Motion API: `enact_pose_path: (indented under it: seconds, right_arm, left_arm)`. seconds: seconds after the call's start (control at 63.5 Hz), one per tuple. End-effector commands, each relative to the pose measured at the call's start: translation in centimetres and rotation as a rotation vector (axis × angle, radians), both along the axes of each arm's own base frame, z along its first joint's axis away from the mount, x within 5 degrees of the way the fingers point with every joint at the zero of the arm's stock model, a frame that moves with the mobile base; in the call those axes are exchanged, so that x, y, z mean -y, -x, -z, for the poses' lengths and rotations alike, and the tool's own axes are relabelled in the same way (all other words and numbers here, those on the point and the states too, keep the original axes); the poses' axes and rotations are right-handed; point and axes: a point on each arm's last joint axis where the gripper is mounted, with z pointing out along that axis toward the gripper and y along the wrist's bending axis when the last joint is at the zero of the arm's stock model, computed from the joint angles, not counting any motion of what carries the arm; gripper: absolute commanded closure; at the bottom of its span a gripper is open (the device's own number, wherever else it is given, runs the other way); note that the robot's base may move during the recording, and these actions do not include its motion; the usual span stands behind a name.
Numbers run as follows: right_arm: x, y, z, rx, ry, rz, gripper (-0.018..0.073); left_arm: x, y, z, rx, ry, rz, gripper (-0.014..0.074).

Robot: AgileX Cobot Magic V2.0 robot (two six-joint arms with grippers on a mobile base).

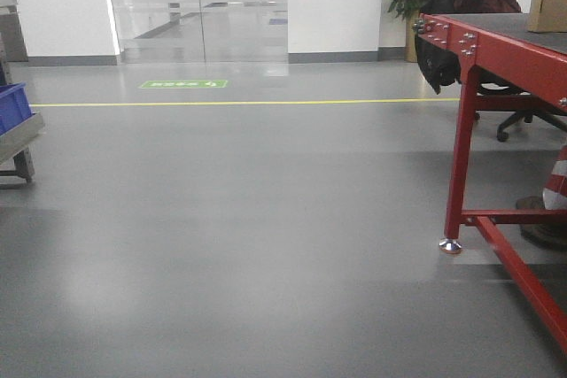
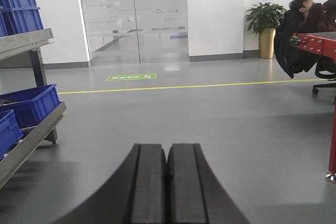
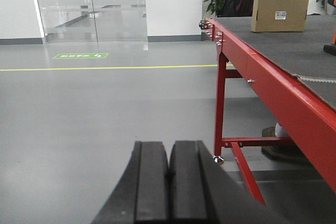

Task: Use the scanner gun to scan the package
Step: 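Drive the base across the floor to the red conveyor table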

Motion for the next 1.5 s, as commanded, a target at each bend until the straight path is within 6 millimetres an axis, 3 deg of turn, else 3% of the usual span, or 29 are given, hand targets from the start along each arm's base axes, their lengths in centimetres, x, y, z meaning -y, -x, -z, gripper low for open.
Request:
enact_pose_path:
  seconds: [0.0,1.48]
  right_arm:
    - [0.01,0.02,-0.14,0.015,0.013,0.001,0.0713]
    - [0.01,0.02,-0.14,0.014,0.013,0.001,0.0713]
  left_arm:
    - [-0.01,0.06,-0.24,0.024,0.01,-0.001,0.0707]
    - [0.05,0.06,-0.24,0.024,0.01,0.008,0.0707]
